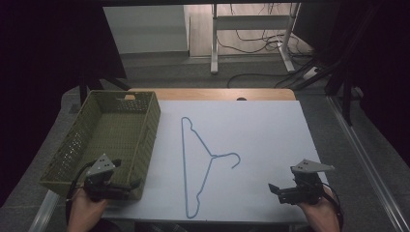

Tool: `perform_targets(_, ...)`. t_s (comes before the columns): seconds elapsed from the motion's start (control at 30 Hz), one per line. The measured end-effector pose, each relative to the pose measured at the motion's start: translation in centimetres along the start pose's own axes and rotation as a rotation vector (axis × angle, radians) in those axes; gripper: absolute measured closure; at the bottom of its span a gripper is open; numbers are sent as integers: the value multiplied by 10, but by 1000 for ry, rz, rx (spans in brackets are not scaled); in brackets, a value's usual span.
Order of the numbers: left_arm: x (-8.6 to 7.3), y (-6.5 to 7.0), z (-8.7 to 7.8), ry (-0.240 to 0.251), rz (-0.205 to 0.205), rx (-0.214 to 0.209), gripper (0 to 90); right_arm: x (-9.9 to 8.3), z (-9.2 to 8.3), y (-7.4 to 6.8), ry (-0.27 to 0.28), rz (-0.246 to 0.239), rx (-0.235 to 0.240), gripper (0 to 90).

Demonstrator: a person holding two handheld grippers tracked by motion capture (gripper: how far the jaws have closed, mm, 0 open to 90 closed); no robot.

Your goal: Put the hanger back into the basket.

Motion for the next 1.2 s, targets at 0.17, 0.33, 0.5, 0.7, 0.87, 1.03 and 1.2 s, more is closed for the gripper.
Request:
perform_targets(0.17, 1, -2, 0, 10, -8, -2, 4, 0, 0, 1, 4, 4, -3, 0)
perform_targets(0.33, 1, -4, 1, 16, -17, -4, 3, 0, 1, 1, -1, 5, -2, 0)
perform_targets(0.5, 2, -4, 1, 21, -11, 5, 4, -1, 0, 1, 0, 4, -9, 0)
perform_targets(0.7, 7, -2, 2, 27, -4, 6, 6, -1, 0, 2, 3, 3, -14, 0)
perform_targets(0.87, 13, 3, 1, -8, 3, 6, 19, -1, -1, 2, 8, 3, -21, 0)
perform_targets(1.03, 28, 14, -1, -3, -6, -33, 27, -1, -1, 3, 8, 7, -29, 0)
perform_targets(1.2, 41, 33, 9, -64, 1, -79, 15, -1, -2, 5, 10, 7, -45, 0)
Point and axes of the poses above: each handheld gripper's, and its own axes: z roughly forward along the jaws, x roughly out of its top, y roughly to its right, the point moved 7 cm from there along z, roughly forward along the jaws, and after that the axes turned 5 degrees about -y, right-handed, at the moved point
